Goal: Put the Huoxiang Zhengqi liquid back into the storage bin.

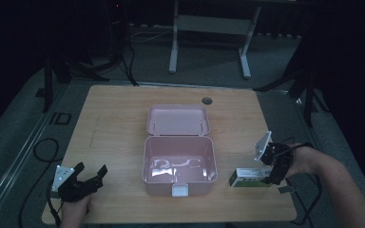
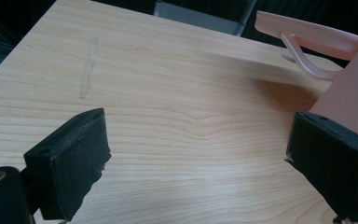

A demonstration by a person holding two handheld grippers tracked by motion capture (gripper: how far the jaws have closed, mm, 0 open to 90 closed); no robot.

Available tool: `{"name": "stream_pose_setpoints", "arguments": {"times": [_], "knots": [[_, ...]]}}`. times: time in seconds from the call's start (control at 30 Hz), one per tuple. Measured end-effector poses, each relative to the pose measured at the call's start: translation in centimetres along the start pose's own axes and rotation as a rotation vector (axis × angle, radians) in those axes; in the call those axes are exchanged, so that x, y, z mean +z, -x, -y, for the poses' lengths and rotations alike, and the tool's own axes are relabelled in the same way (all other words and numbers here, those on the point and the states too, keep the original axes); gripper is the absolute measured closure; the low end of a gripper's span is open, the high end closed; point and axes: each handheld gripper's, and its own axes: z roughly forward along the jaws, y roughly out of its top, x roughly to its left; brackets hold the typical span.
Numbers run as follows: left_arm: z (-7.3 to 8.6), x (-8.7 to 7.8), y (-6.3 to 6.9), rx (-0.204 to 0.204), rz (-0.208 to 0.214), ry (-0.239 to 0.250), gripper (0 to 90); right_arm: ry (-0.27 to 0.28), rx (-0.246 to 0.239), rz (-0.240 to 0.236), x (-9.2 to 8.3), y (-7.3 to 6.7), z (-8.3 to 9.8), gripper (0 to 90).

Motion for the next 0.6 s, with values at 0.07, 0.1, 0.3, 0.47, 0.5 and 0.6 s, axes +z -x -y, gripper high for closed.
{"name": "stream_pose_setpoints", "arguments": {"times": [0.07, 0.1, 0.3, 0.47, 0.5, 0.6], "knots": [[0.0, 0.0, 0.0, 0.002, 0.002, 0.000, 6.1, -0.003, 0.005, -0.011, 0.5, 0.3, -0.1, 17.1], [0.0, 0.0, 0.0, 0.001, 0.002, 0.001, 6.1, -0.008, 0.004, -0.018, 0.8, 0.4, -0.2, 17.1], [0.0, 0.0, 0.0, -0.001, 0.003, -0.001, 6.0, -0.037, -0.009, -0.035, 2.2, 0.5, -0.7, 20.3], [0.0, 0.1, 0.0, 0.002, -0.001, -0.001, 5.9, -0.057, -0.025, -0.046, 3.0, 0.7, -0.9, 27.4], [0.0, 0.1, 0.0, 0.003, -0.002, -0.001, 5.9, -0.058, -0.027, -0.050, 3.2, 0.7, -0.9, 29.0], [0.0, 0.0, 0.0, 0.005, -0.005, 0.000, 5.9, -0.073, -0.046, -0.047, 3.6, 0.7, -1.0, 34.1]]}}
